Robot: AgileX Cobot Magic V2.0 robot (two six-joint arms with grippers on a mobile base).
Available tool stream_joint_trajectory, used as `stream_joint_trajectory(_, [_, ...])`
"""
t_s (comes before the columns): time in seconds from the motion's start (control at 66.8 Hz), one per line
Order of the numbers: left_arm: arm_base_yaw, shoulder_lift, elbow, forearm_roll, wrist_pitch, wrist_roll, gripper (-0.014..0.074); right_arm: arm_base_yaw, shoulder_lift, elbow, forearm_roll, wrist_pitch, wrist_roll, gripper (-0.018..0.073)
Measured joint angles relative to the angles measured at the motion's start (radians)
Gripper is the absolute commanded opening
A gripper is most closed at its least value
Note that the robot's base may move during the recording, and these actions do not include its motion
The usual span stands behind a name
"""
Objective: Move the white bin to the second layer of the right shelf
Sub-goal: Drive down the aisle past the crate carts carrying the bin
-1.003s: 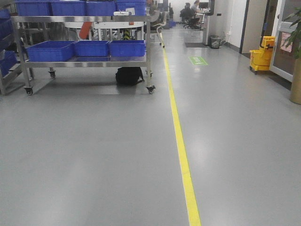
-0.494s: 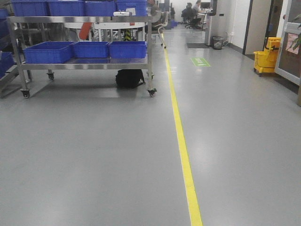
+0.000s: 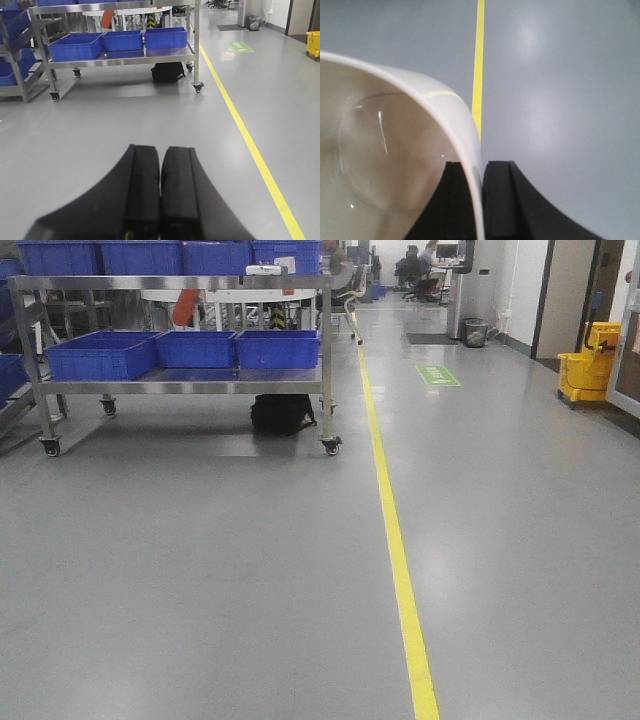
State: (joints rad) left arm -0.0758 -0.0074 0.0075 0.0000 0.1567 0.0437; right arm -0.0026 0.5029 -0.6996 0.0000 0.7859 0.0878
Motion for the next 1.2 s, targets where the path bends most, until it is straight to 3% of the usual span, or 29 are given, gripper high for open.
stream_joint_trajectory(1.198, [0.0,0.0,0.0,0.0,0.0,0.0,0.0085,0.0,0.0,0.0,0.0,0.0,0.0,0.0057])
